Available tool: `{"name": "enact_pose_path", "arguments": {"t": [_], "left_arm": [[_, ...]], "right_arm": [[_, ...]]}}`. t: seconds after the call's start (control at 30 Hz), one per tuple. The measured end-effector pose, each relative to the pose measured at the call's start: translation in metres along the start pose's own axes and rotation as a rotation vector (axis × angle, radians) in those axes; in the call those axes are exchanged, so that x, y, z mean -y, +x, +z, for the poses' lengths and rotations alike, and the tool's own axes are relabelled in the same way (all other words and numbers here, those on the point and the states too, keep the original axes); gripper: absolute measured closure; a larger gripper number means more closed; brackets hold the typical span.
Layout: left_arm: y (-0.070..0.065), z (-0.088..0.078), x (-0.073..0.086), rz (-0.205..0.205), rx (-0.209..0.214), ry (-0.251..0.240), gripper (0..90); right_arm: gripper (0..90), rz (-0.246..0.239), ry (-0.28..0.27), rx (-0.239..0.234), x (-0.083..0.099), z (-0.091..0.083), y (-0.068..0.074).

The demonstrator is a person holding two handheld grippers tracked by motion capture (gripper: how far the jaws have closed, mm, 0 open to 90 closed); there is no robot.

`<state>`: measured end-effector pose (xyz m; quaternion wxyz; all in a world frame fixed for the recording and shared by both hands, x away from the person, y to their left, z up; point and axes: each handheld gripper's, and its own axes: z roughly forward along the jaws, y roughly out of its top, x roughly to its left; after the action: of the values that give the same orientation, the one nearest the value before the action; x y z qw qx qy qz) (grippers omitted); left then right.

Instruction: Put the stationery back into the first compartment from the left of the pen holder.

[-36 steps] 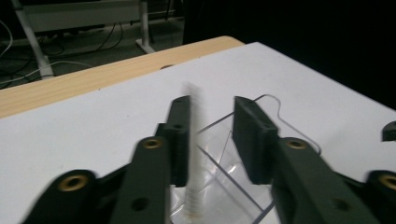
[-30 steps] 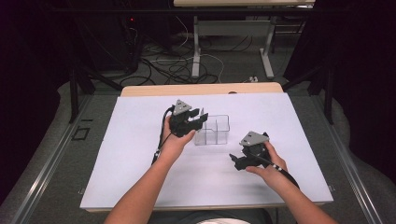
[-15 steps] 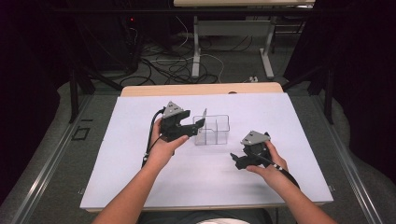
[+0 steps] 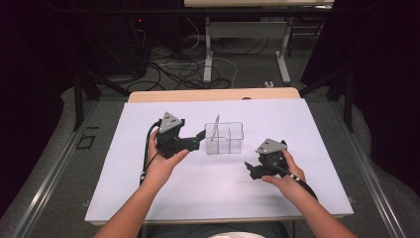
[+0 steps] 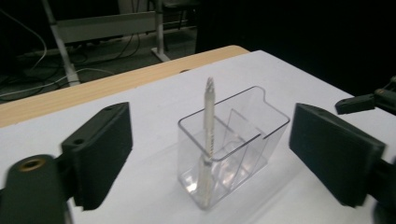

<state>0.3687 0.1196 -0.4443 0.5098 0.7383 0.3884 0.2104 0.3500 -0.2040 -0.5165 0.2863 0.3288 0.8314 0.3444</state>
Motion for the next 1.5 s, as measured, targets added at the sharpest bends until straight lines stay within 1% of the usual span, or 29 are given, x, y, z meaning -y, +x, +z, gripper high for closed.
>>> {"name": "enact_pose_path", "arguments": {"t": [0.1, 0.17, 0.2, 0.3, 0.33, 0.37, 0.4, 0.5, 0.53, 0.57, 0.67, 0.77, 0.83, 0.9, 0.93, 1.0, 1.03, 1.13, 1.2, 1.23, 1.27, 1.33, 1.37, 1.4, 1.43, 1.5], "left_arm": [[0.008, -0.006, 0.008, -0.007, -0.026, 0.002, 0.3], [0.015, -0.011, 0.014, -0.023, -0.028, 0.005, 0.3], [0.018, -0.013, 0.018, -0.040, -0.032, 0.002, 0.3], [0.029, -0.019, 0.029, -0.045, -0.061, 0.028, 0.3], [0.032, -0.022, 0.033, -0.057, -0.067, 0.030, 0.3], [0.035, -0.024, 0.037, -0.069, -0.067, 0.032, 0.3], [0.038, -0.026, 0.041, -0.081, -0.072, 0.033, 0.3], [0.047, -0.032, 0.050, -0.083, -0.109, 0.052, 0.3], [0.050, -0.034, 0.053, -0.095, -0.116, 0.053, 0.3], [0.053, -0.036, 0.055, -0.104, -0.123, 0.055, 0.3], [0.062, -0.042, 0.063, -0.138, -0.156, 0.055, 0.3], [0.070, -0.046, 0.072, -0.159, -0.176, 0.065, 0.3], [0.075, -0.047, 0.077, -0.172, -0.187, 0.074, 0.3], [0.080, -0.047, 0.081, -0.187, -0.197, 0.077, 0.3], [0.082, -0.047, 0.083, -0.206, -0.194, 0.075, 0.3], [0.086, -0.047, 0.086, -0.228, -0.189, 0.067, 0.3], [0.087, -0.047, 0.087, -0.231, -0.193, 0.065, 0.3], [0.090, -0.046, 0.091, -0.222, -0.206, 0.074, 0.3], [0.092, -0.045, 0.093, -0.220, -0.211, 0.078, 0.3], [0.093, -0.045, 0.094, -0.219, -0.212, 0.080, 0.3], [0.093, -0.045, 0.095, -0.222, -0.213, 0.080, 0.3], [0.094, -0.043, 0.096, -0.231, -0.215, 0.086, 0.3], [0.094, -0.043, 0.097, -0.232, -0.216, 0.093, 0.3], [0.094, -0.042, 0.097, -0.235, -0.218, 0.093, 0.3], [0.095, -0.042, 0.098, -0.241, -0.219, 0.094, 0.3], [0.095, -0.041, 0.099, -0.248, -0.221, 0.099, 0.3]], "right_arm": [[0.0, 0.003, -0.007, 0.004, 0.000, 0.001, -0.001], [0.0, 0.007, -0.007, 0.005, 0.000, 0.001, -0.001], [0.0, 0.007, -0.006, 0.006, 0.000, 0.000, -0.001], [0.0, 0.012, -0.004, 0.004, 0.001, 0.001, -0.001], [0.0, 0.015, 0.009, -0.002, 0.000, 0.001, -0.001], [0.0, 0.012, -0.005, 0.001, 0.001, 0.002, -0.002], [0.0, 0.017, 0.001, 0.001, 0.001, 0.001, -0.002], [0.0, 0.028, -0.003, 0.003, 0.001, 0.002, -0.002], [0.0, 0.024, -0.015, 0.003, 0.001, 0.003, -0.003], [0.0, 0.029, -0.003, 0.003, 0.001, 0.002, -0.003], [0.0, 0.032, -0.002, 0.005, 0.002, 0.003, -0.004], [0.0, 0.037, 0.007, -0.002, 0.003, 0.003, -0.006], [0.0, 0.051, 0.012, -0.005, 0.004, 0.003, -0.006], [0.0, 0.044, 0.005, -0.001, 0.005, 0.005, -0.007], [0.0, 0.051, 0.020, -0.005, 0.005, 0.005, -0.006], [0.0, 0.058, 0.018, -0.006, 0.005, 0.005, -0.006], [0.0, 0.048, 0.015, -0.005, 0.006, 0.006, -0.008], [0.0, 0.060, 0.014, -0.006, 0.008, 0.007, -0.009], [0.0, 0.073, 0.027, -0.012, 0.009, 0.008, -0.010], [0.0, 0.079, 0.021, -0.012, 0.010, 0.009, -0.011], [0.0, 0.096, 0.023, -0.013, 0.011, 0.009, -0.010], [0.0, 0.094, 0.034, -0.019, 0.012, 0.009, -0.012], [0.0, 0.099, 0.026, -0.015, 0.013, 0.010, -0.012], [0.0, 0.096, 0.036, -0.021, 0.014, 0.010, -0.013], [0.0, 0.107, 0.031, -0.018, 0.014, 0.011, -0.013], [0.0, 0.114, 0.035, -0.017, 0.016, 0.012, -0.015]]}}
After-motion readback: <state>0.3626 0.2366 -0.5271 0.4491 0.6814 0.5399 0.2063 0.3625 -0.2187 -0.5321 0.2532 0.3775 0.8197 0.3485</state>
